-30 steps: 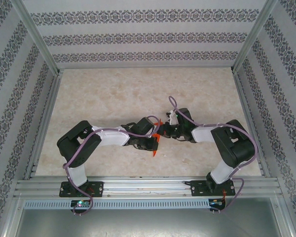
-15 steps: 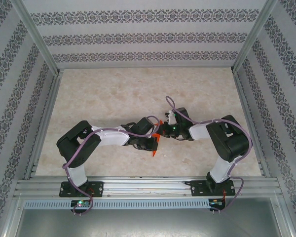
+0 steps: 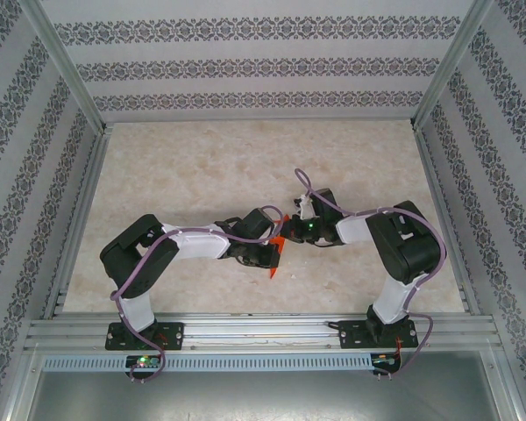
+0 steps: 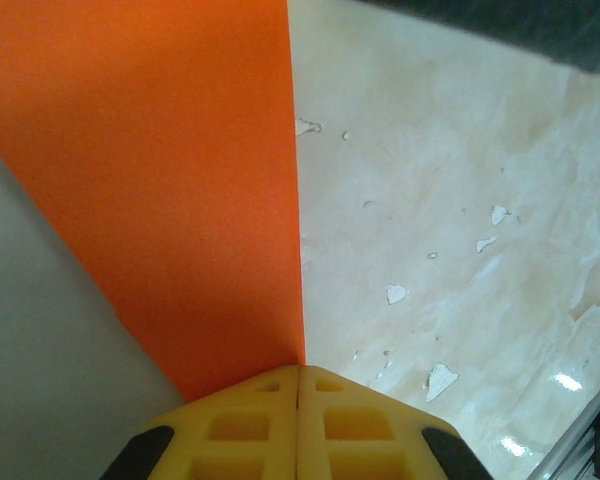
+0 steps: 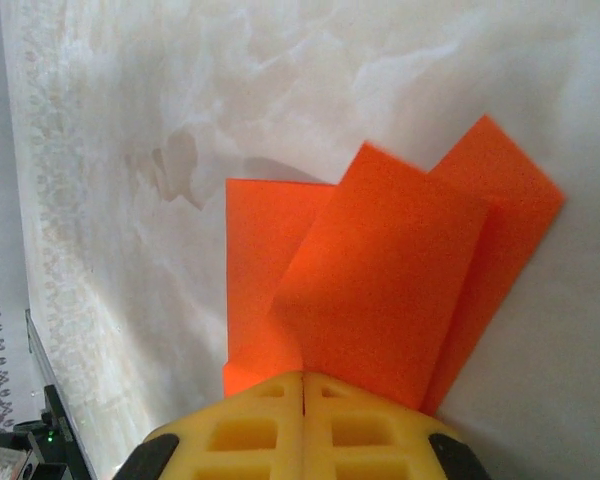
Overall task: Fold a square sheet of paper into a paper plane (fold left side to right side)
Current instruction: Fold the wing for the fifth time at the center of the table.
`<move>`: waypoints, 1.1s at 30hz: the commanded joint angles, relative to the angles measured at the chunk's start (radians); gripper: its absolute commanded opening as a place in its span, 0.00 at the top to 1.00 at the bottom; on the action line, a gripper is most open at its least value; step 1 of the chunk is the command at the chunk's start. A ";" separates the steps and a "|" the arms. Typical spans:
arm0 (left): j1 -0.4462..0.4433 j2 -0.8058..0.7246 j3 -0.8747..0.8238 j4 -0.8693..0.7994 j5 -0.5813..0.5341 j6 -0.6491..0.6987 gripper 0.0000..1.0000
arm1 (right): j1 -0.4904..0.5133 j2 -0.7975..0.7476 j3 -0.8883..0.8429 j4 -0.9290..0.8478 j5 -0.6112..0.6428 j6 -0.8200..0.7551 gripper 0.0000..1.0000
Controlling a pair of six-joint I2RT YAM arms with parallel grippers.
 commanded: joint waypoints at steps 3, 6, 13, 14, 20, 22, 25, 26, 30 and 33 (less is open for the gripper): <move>0.007 0.036 -0.049 -0.226 -0.077 0.011 0.93 | -0.046 0.032 0.044 -0.046 0.083 -0.060 1.00; 0.007 0.036 -0.051 -0.224 -0.077 0.011 0.93 | -0.061 0.039 0.061 -0.062 0.086 -0.069 1.00; 0.007 0.032 -0.059 -0.220 -0.077 0.008 0.93 | -0.097 0.063 0.102 -0.098 0.106 -0.086 1.00; 0.007 0.031 -0.058 -0.219 -0.077 0.008 0.93 | -0.102 0.066 0.110 -0.102 0.108 -0.087 1.00; 0.007 0.030 -0.061 -0.214 -0.078 0.005 0.93 | -0.133 0.101 0.161 -0.133 0.121 -0.100 1.00; 0.006 0.029 -0.061 -0.214 -0.078 0.005 0.93 | -0.144 0.115 0.179 -0.141 0.122 -0.102 1.00; 0.007 0.027 -0.065 -0.210 -0.078 0.002 0.93 | -0.155 0.126 0.203 -0.155 0.121 -0.109 1.00; 0.007 0.027 -0.067 -0.209 -0.080 0.002 0.93 | -0.161 0.124 0.211 -0.162 0.121 -0.112 1.00; 0.007 0.025 -0.068 -0.205 -0.081 0.000 0.93 | -0.175 0.105 0.242 -0.197 0.121 -0.127 1.00; 0.007 0.022 -0.071 -0.202 -0.083 0.000 0.93 | -0.184 0.076 0.259 -0.224 0.111 -0.133 1.00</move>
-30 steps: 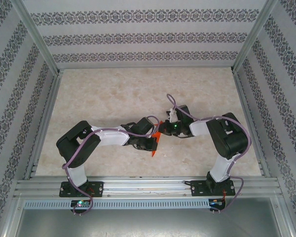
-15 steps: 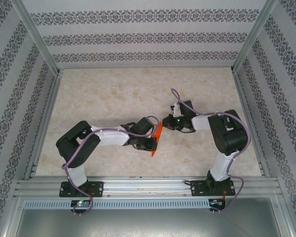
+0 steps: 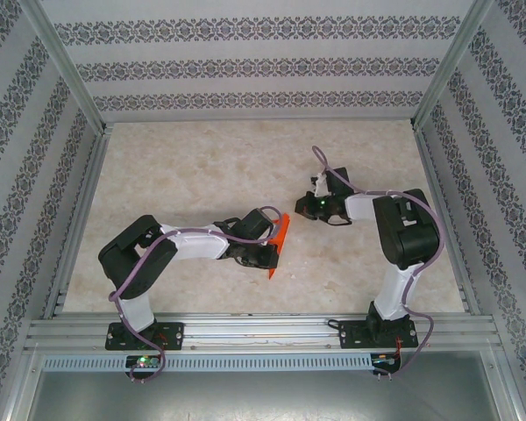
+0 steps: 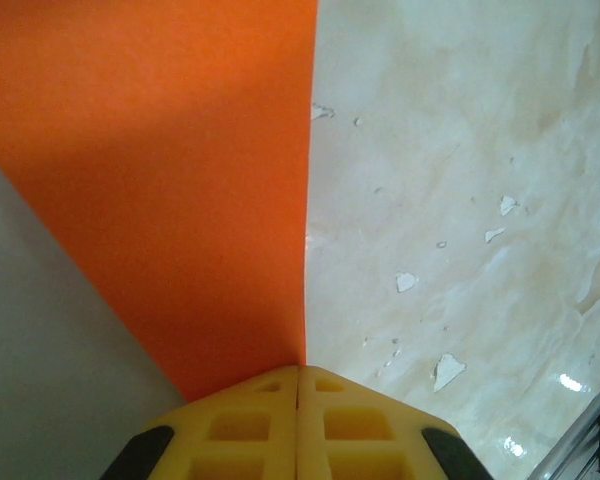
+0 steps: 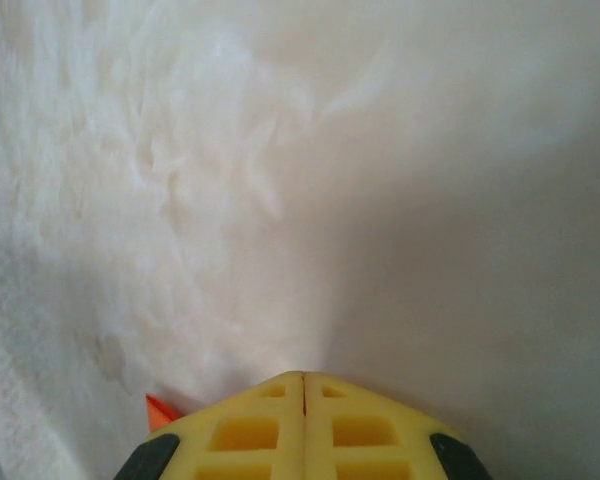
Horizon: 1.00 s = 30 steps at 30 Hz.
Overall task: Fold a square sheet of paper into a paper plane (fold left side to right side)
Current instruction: Fold the wing for the fifth time at the center of the table.
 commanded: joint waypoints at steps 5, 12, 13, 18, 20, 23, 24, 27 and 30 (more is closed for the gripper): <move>0.007 0.026 -0.066 -0.186 -0.085 -0.002 0.93 | -0.004 -0.138 -0.031 -0.040 -0.006 -0.005 1.00; 0.005 0.024 -0.067 -0.183 -0.087 -0.002 0.93 | 0.098 -0.294 -0.196 0.003 -0.076 0.129 1.00; 0.005 0.023 -0.067 -0.183 -0.087 -0.001 0.93 | 0.116 -0.301 -0.211 0.019 -0.082 0.146 1.00; 0.005 0.023 -0.065 -0.183 -0.089 -0.001 0.93 | 0.206 -0.284 -0.233 0.061 -0.063 0.208 1.00; 0.006 0.023 -0.063 -0.182 -0.089 0.000 0.93 | 0.223 -0.259 -0.226 0.081 -0.057 0.221 1.00; 0.006 0.022 -0.062 -0.179 -0.087 -0.001 0.93 | 0.238 -0.219 -0.206 0.093 -0.051 0.221 1.00; 0.005 0.022 -0.062 -0.177 -0.086 -0.001 0.93 | 0.240 -0.207 -0.200 0.096 -0.050 0.220 1.00; 0.006 0.023 -0.062 -0.172 -0.081 -0.002 0.93 | 0.242 -0.173 -0.180 0.097 -0.044 0.214 1.00; 0.007 0.022 -0.063 -0.166 -0.077 -0.004 0.93 | 0.243 -0.145 -0.169 0.094 -0.038 0.205 1.00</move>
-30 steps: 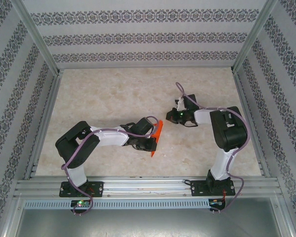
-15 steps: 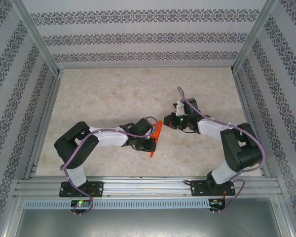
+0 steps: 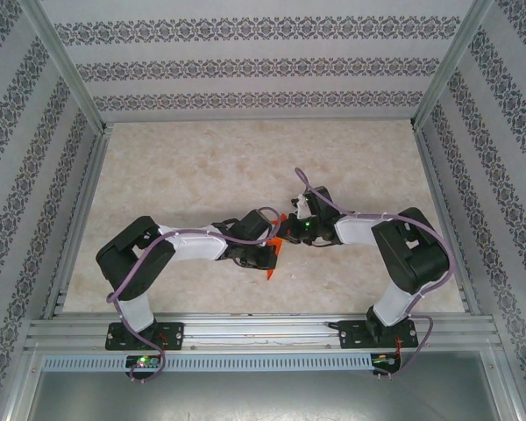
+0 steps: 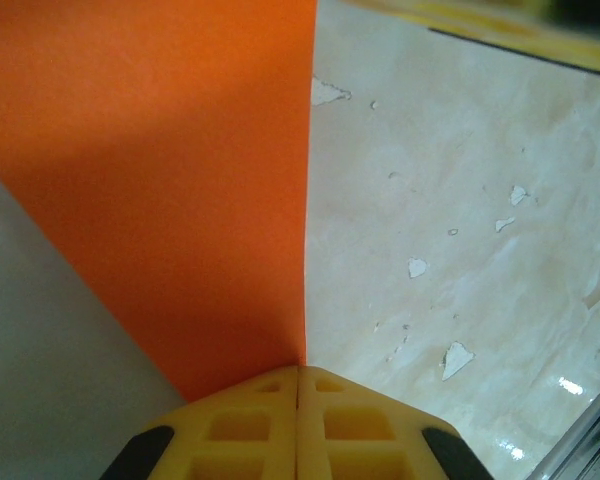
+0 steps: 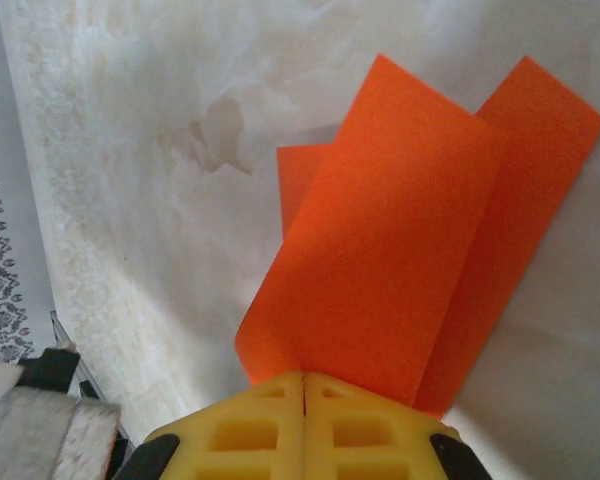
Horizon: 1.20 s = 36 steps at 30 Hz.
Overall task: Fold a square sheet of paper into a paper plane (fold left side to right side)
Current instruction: Fold the wing for the fifth time at the center of the table.
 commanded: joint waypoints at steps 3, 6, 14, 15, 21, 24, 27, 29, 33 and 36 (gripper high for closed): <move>0.006 0.032 -0.051 -0.161 -0.070 0.004 0.93 | 0.011 0.044 0.033 0.008 0.029 -0.006 1.00; 0.007 0.026 -0.049 -0.155 -0.066 0.004 0.92 | 0.013 0.064 0.030 -0.026 0.053 -0.015 1.00; 0.048 -0.095 -0.051 -0.065 0.045 -0.039 0.81 | 0.016 0.109 0.016 -0.121 0.105 -0.030 1.00; 0.056 -0.118 -0.053 -0.048 0.062 -0.047 0.79 | 0.016 0.112 0.012 -0.124 0.107 -0.029 1.00; 0.090 -0.194 -0.082 0.063 0.173 -0.132 0.76 | 0.019 0.104 -0.004 -0.123 0.119 -0.015 1.00; 0.093 -0.190 -0.099 0.134 0.220 -0.187 0.79 | 0.024 0.097 -0.006 -0.126 0.125 -0.010 1.00; 0.093 -0.170 -0.117 0.205 0.263 -0.235 0.83 | 0.027 0.106 -0.003 -0.127 0.125 -0.007 1.00; 0.091 -0.161 -0.139 0.246 0.279 -0.265 0.83 | 0.027 0.113 -0.001 -0.127 0.125 -0.004 1.00; 0.086 -0.147 -0.173 0.276 0.285 -0.290 0.84 | 0.030 0.120 0.001 -0.130 0.130 -0.007 1.00; 0.079 -0.126 -0.183 0.303 0.304 -0.305 0.84 | 0.031 0.124 0.005 -0.139 0.134 -0.014 1.00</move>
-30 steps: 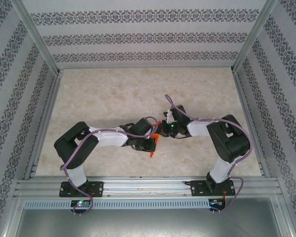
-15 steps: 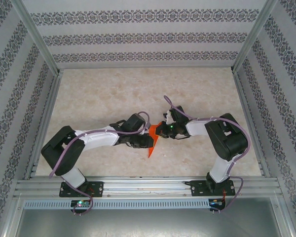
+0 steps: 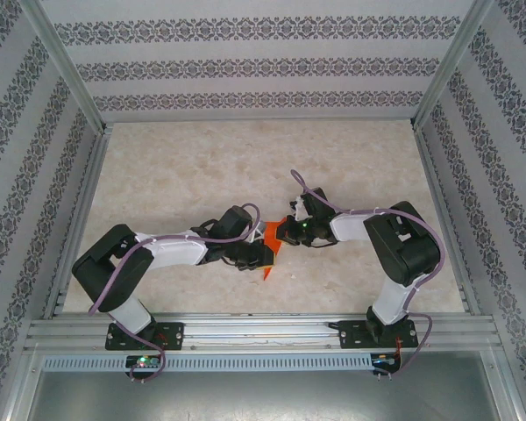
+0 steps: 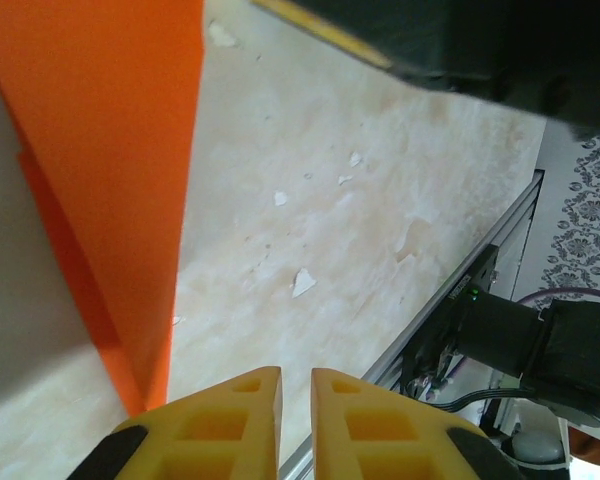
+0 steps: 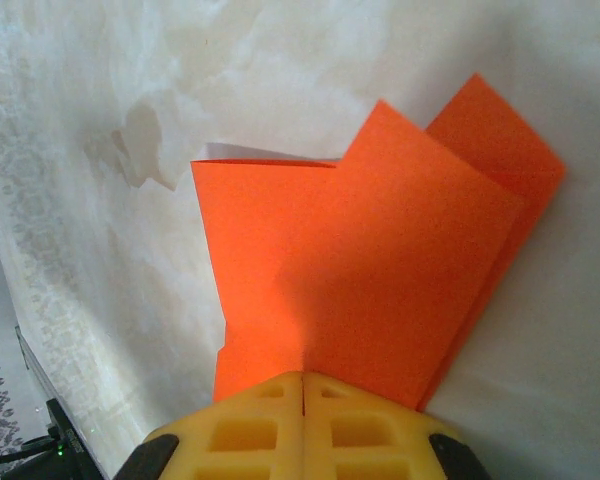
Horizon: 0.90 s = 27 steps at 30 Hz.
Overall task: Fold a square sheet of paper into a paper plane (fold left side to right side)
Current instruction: Fold the wing for the fifth time at the center of the table.
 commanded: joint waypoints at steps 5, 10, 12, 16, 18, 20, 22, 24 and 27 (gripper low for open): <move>-0.019 0.049 -0.024 0.094 0.035 -0.052 0.84 | 0.020 0.064 -0.018 -0.114 0.097 -0.010 1.00; -0.019 0.059 -0.030 0.089 0.015 -0.048 0.84 | 0.023 0.067 -0.017 -0.117 0.099 -0.013 1.00; -0.019 0.064 -0.032 0.084 0.014 -0.046 0.84 | 0.023 0.067 -0.017 -0.117 0.099 -0.014 1.00; -0.019 0.072 -0.044 0.095 0.020 -0.050 0.84 | 0.023 0.067 -0.015 -0.120 0.104 -0.014 1.00; -0.019 0.076 -0.051 0.103 0.021 -0.054 0.84 | 0.023 0.070 -0.014 -0.120 0.104 -0.015 1.00; -0.019 0.081 -0.059 0.114 0.022 -0.058 0.84 | 0.023 0.073 -0.012 -0.122 0.104 -0.015 1.00; -0.021 0.084 -0.069 0.136 0.022 -0.068 0.84 | 0.024 0.074 -0.010 -0.123 0.104 -0.016 1.00; -0.022 0.088 -0.076 0.153 0.021 -0.076 0.84 | 0.024 0.075 -0.010 -0.126 0.107 -0.017 1.00; -0.025 0.092 -0.080 0.159 0.023 -0.079 0.84 | 0.023 0.076 -0.009 -0.133 0.111 -0.021 1.00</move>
